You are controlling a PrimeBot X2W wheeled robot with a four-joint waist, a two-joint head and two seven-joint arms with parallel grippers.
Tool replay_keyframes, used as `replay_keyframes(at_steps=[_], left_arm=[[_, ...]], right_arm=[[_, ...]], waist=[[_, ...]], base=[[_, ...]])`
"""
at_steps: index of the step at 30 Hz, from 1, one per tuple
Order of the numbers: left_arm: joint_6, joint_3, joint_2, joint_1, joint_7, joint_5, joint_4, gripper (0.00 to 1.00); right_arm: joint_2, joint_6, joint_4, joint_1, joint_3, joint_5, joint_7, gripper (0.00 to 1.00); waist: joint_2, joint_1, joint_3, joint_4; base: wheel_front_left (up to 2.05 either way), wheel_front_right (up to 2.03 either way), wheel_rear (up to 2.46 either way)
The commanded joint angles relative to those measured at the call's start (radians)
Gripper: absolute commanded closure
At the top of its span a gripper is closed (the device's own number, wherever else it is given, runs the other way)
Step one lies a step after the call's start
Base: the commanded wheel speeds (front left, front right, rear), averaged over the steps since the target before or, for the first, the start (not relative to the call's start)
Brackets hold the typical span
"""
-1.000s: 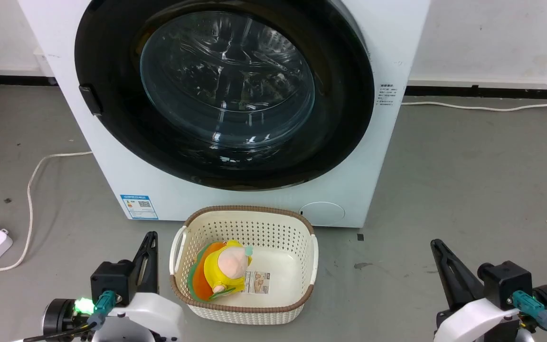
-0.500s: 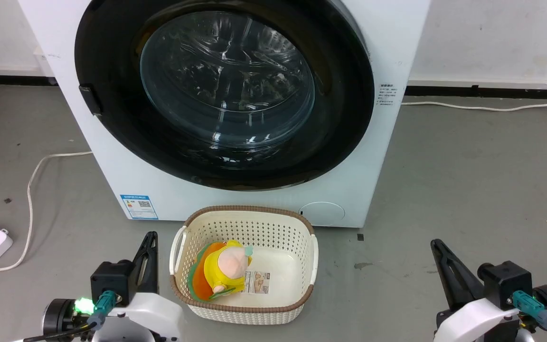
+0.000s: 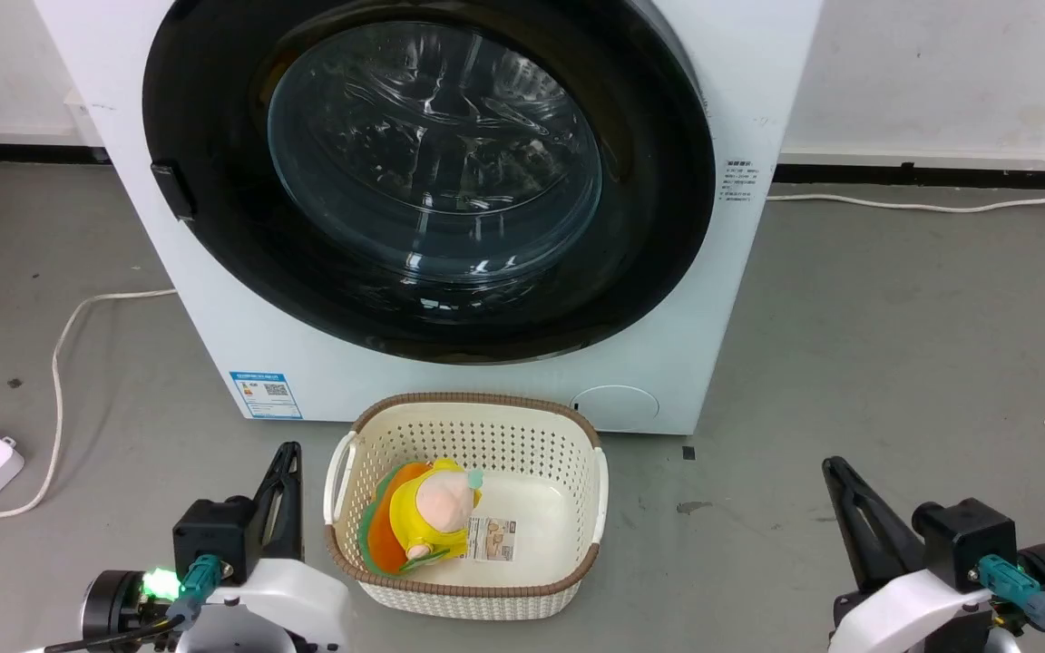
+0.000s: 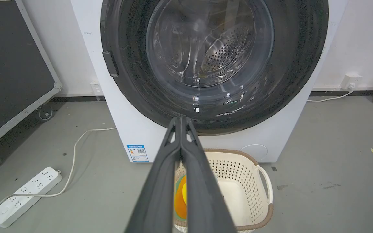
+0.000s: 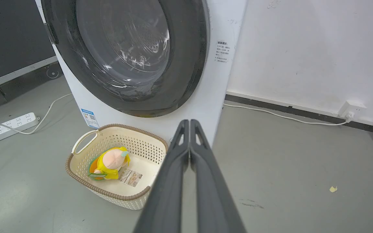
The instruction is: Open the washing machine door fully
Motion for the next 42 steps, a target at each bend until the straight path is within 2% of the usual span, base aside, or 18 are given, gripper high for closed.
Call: replay_keyframes(at_steps=[1,18,31,42], left_arm=[[0.000,0.000,0.000,0.000,0.000,-0.001,0.000,0.00],[0.007,-0.026,0.000,0.001,-0.038,-0.017,0.006,0.00],[0.014,-0.051,0.000,-0.026,-0.066,-0.034,0.000,0.00],[0.026,-0.084,0.000,-0.075,-0.088,-0.049,-0.013,0.00]], right_arm=[[0.000,0.000,0.000,0.000,0.000,0.000,0.000,0.00],[0.001,0.000,0.011,-0.006,0.000,0.035,-0.038,0.00],[-0.018,0.000,0.004,-0.059,-0.003,0.053,-0.065,0.00],[-0.067,0.000,-0.009,-0.190,-0.010,0.181,-0.037,0.00]], waist=[[0.0000,0.0000,0.000,0.000],[0.0000,0.0000,0.002,-0.001],[0.0000,0.0000,0.054,0.019],[0.0000,0.0000,0.135,0.047]], base=[[0.00,0.00,0.00],[0.00,0.00,0.00],[0.00,0.00,0.00],[0.00,0.00,0.00]])
